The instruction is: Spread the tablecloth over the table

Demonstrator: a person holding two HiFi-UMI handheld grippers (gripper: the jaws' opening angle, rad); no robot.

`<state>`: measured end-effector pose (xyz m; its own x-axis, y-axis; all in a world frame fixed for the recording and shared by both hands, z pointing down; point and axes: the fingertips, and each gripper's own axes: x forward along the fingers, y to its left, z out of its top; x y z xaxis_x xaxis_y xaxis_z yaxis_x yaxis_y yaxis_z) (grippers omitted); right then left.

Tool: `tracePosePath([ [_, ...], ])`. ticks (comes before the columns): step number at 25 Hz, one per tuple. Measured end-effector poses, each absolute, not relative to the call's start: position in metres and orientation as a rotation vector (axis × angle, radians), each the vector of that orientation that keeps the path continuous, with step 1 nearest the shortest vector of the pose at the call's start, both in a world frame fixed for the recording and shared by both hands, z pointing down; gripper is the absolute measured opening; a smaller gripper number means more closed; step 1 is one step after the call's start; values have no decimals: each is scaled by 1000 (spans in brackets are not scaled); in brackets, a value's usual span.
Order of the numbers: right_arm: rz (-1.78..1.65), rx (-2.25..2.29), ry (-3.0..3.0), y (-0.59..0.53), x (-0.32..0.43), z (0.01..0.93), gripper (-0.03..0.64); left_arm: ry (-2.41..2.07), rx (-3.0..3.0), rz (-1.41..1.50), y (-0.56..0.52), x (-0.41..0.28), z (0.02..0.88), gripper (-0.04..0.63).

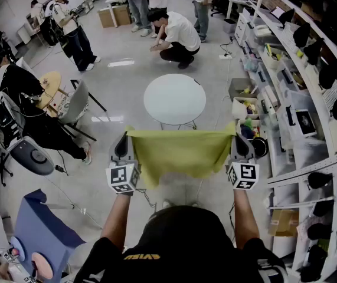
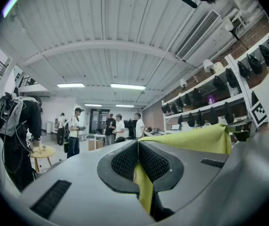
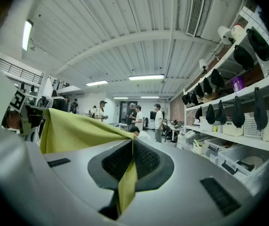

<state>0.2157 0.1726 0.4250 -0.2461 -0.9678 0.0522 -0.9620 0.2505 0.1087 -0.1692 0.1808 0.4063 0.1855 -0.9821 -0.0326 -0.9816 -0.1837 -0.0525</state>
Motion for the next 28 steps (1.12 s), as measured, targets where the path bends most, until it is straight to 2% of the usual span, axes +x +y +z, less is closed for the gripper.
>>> tracePosePath([
  [28, -81, 1867, -2420, 169, 208, 424, 6, 1999, -2369, 13, 182, -177, 409, 20],
])
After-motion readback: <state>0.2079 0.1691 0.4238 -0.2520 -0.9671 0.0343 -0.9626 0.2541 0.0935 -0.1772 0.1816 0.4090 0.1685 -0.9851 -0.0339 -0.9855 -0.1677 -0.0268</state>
